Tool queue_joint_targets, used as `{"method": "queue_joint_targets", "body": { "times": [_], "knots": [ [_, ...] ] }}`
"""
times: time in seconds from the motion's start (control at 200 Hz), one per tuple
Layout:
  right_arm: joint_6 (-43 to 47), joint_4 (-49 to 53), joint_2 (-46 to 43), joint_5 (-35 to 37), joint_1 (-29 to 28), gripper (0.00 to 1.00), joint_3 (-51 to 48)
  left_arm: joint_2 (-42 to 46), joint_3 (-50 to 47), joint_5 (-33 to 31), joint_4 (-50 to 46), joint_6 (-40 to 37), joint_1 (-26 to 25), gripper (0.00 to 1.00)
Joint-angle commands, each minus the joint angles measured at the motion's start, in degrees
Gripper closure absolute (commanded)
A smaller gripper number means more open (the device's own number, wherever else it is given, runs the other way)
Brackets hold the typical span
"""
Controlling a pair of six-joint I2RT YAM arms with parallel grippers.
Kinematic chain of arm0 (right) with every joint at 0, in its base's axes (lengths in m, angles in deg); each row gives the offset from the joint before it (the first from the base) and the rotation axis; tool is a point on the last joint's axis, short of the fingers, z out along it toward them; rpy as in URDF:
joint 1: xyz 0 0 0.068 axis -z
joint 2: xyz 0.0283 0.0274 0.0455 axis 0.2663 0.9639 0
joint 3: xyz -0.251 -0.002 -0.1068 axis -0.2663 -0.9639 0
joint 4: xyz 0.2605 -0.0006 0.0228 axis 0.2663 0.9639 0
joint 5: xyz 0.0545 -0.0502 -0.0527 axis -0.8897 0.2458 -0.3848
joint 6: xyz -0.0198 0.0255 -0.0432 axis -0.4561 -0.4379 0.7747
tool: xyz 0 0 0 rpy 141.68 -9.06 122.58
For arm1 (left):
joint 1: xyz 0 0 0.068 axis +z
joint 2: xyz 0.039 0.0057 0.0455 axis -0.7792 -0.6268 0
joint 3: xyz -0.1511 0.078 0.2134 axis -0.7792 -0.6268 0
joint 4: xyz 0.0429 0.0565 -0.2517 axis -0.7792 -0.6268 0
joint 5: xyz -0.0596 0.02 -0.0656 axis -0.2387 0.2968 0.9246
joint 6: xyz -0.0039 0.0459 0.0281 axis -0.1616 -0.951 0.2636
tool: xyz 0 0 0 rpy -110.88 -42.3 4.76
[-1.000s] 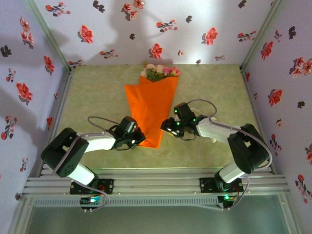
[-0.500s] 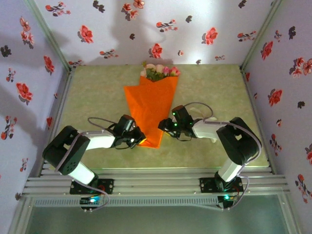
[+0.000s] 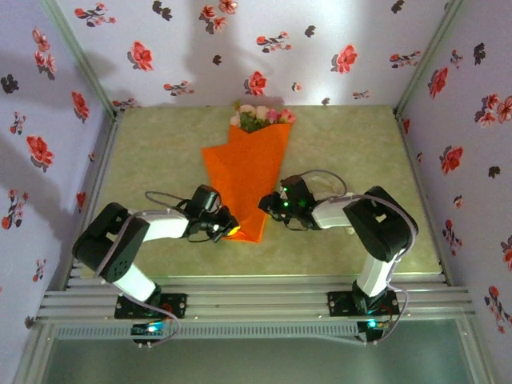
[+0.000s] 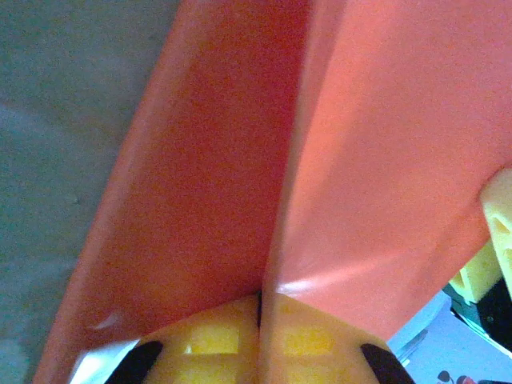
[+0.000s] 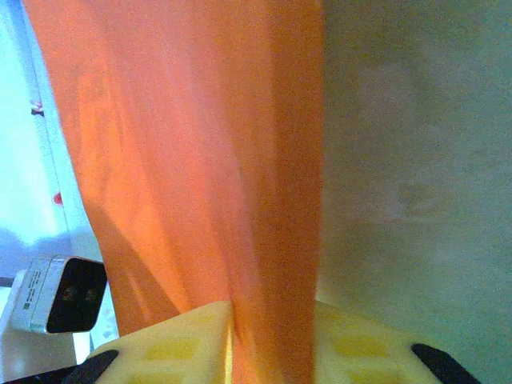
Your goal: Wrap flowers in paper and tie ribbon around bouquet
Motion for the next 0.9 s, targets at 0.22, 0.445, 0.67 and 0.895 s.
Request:
{"method": "queue_joint_targets", "body": {
  "times": [0.22,0.445,0.67,0.895],
  "knots": [
    [-2.3,-10.4,1.9,1.6,-0.3,0.92,-0.4,-6.8,-1.8,-8.2,-15.9,-2.1,1.8,1.00],
    [-2.2,-10.6,2.0,3.2,1.4,0.78,0.1,-7.2,-1.0,-8.2,-17.3,-3.2,1.8,1.00],
    [-1.6,-10.5,6.6,1.0,4.4,0.70,4.2,-7.6,-0.2,-8.0,-18.0,-4.0,1.8,1.00],
    [0.0,-8.9,6.6,2.1,6.8,1.00,5.3,-7.9,0.6,-8.0,-19.1,-4.7,1.8,1.00]
  ]
}}
